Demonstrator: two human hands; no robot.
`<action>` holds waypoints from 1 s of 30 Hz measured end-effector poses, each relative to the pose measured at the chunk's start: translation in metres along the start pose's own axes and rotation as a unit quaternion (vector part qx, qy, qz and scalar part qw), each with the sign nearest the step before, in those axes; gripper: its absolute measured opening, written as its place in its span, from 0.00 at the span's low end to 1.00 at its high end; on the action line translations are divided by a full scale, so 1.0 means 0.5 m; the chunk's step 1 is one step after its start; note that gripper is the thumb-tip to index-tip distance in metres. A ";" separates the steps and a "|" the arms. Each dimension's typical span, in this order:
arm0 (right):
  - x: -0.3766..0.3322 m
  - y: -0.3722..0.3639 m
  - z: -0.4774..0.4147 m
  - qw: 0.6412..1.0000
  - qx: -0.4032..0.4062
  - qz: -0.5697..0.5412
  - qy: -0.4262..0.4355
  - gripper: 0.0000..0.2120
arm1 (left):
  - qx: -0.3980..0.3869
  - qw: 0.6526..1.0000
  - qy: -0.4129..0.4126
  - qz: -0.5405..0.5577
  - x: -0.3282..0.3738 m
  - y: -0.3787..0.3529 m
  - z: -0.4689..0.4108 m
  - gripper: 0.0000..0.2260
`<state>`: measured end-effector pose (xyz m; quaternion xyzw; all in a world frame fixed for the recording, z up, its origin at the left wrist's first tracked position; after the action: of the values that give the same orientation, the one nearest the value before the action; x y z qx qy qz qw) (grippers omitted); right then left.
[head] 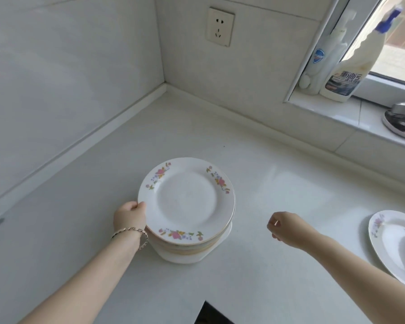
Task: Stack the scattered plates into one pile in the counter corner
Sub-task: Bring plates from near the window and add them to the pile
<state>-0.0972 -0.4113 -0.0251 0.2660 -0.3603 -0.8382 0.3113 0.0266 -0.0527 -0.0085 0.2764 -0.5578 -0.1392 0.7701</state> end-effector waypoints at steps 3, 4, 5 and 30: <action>0.005 -0.005 -0.001 1.000 -0.001 0.002 -0.003 0.10 | -0.051 0.990 -0.057 -0.115 0.008 0.000 -0.008 0.13; 0.009 -0.006 -0.002 1.000 0.000 0.003 -0.004 0.11 | -0.072 0.984 -0.067 -0.146 0.011 0.000 -0.008 0.12; 0.011 -0.007 -0.002 1.000 0.000 0.004 -0.004 0.11 | -0.092 0.977 -0.074 -0.180 0.014 -0.001 -0.007 0.11; 0.027 -0.106 -0.006 0.999 -0.040 -0.014 -0.006 0.10 | -0.017 0.991 -0.001 0.131 -0.029 -0.061 -0.010 0.19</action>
<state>-0.1219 -0.3933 -0.0706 0.2534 -0.3245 -0.8576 0.3083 0.0292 -0.0684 -0.0388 0.1877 -0.5875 -0.0463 0.7858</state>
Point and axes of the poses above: each hand's wrist, its own z-axis away from the middle knuckle, its own y-axis out of the back of the hand, x = y × z, the point moved 8 cm from there along -z, towards the middle knuckle, and after that the axes turned 7 degrees about -y, right-handed, at the moved point
